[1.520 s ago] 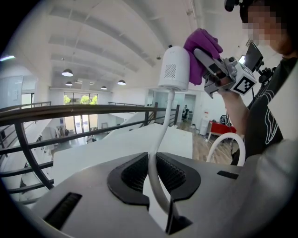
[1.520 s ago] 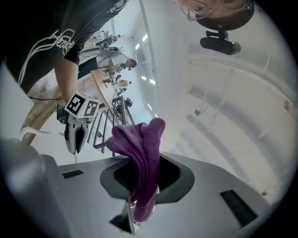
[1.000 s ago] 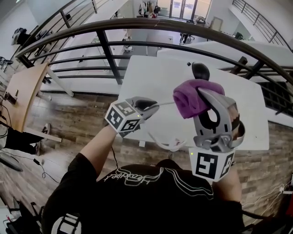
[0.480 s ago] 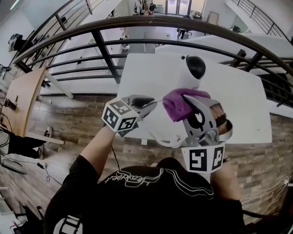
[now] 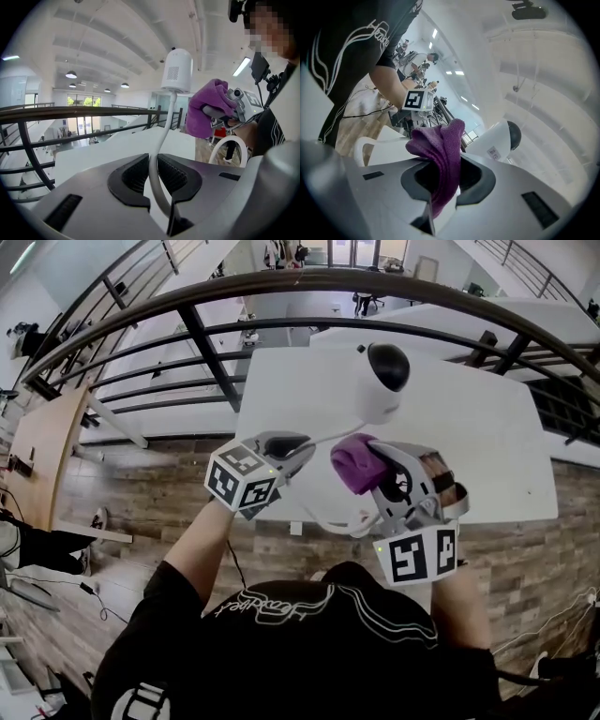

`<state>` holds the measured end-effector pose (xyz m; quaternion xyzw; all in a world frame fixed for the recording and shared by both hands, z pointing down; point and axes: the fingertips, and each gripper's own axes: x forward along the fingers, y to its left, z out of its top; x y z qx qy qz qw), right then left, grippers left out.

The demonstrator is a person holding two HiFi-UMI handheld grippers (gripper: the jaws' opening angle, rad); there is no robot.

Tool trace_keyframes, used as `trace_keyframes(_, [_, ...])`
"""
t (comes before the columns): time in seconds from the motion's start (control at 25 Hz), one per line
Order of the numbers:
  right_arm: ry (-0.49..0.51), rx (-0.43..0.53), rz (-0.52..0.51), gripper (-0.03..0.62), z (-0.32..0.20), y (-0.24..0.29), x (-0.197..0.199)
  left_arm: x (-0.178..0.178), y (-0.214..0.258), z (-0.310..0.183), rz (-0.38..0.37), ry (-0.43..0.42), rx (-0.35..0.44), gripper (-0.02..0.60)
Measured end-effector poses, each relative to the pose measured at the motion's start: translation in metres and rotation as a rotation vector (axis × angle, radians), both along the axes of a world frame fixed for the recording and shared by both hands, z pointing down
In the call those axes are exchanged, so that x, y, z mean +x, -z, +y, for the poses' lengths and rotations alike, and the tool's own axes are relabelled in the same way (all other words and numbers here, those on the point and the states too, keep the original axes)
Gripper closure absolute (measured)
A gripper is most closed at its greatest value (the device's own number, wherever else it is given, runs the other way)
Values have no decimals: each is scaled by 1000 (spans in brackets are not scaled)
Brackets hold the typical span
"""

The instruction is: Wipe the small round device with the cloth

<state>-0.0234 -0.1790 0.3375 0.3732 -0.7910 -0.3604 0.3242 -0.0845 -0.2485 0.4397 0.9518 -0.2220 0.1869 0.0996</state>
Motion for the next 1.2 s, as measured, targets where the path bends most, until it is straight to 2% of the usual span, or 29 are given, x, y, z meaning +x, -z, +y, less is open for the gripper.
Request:
trace_keyframes(0.16, [-19,-6,-126,533,7,16,13,0,1,0,8,-2,3,518])
trace_keyframes(0.36, [-52,31,-273,533,7,44,47,-2,0,0,4,-5,7,518])
trace_keyframes(0.56, [-173,26,-505,533,-1,65,96,0,1,1,-5,-9,11,518])
trace_keyframes(0.68, [-172,73,-531,533,-12,79,113,2,1,-1,-16,-10,14,518])
trace_keyframes(0.84, [-99,149,-528,533,-23,97,119,4,2,-2,-29,-11,15,518])
trace_keyframes(1.04, [35,233,-436,533,-27,108,115,3,0,0,-26,13,-6,515])
trace_keyframes(1.2, [158,259,-413,533,-39,115,120,12,5,0,-33,51,-12,509])
